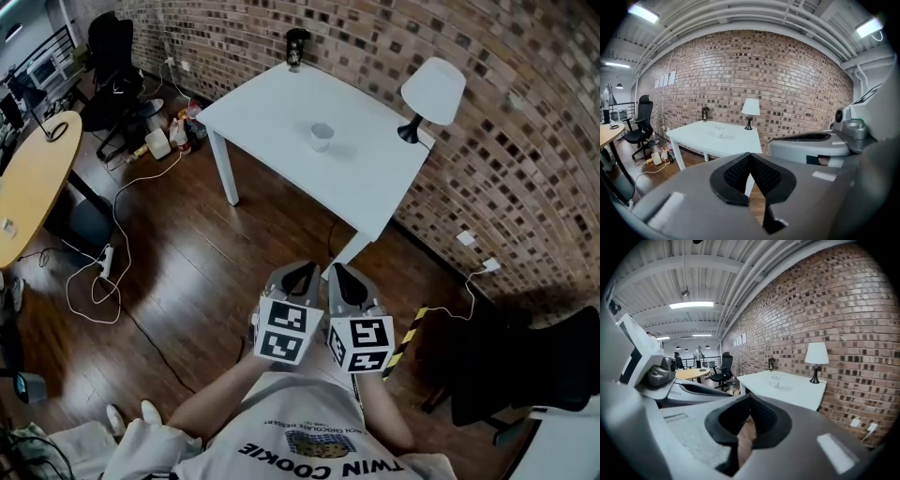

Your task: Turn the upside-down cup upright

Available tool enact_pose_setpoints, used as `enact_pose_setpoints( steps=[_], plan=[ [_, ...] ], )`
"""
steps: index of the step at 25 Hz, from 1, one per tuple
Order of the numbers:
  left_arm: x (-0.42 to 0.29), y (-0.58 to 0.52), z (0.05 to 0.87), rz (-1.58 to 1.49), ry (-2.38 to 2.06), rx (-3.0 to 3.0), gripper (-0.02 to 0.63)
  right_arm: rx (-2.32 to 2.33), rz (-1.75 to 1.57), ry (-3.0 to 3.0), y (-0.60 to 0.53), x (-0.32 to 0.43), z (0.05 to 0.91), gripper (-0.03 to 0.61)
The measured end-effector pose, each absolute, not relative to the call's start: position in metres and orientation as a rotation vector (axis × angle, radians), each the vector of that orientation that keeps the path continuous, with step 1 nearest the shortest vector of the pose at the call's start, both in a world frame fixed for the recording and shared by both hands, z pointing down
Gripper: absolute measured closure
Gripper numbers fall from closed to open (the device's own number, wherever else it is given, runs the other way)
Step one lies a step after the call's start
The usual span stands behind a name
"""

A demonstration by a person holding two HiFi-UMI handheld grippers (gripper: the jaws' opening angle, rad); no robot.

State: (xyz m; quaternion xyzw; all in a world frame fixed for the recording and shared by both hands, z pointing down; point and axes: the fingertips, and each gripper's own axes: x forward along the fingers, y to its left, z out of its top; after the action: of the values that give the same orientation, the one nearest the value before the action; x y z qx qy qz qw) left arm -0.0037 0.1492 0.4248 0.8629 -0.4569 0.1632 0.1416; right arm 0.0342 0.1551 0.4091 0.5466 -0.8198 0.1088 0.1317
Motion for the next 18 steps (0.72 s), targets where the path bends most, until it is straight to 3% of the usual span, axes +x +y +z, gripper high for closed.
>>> enact_pose_setpoints(
  steps=[18],
  plan=[
    [-0.045, 0.01, 0.45, 0.482, -1.342, 2.43, 0.612, 1.463, 0.264, -2.385, 0.003, -0.008, 0.43, 0.561]
  ],
)
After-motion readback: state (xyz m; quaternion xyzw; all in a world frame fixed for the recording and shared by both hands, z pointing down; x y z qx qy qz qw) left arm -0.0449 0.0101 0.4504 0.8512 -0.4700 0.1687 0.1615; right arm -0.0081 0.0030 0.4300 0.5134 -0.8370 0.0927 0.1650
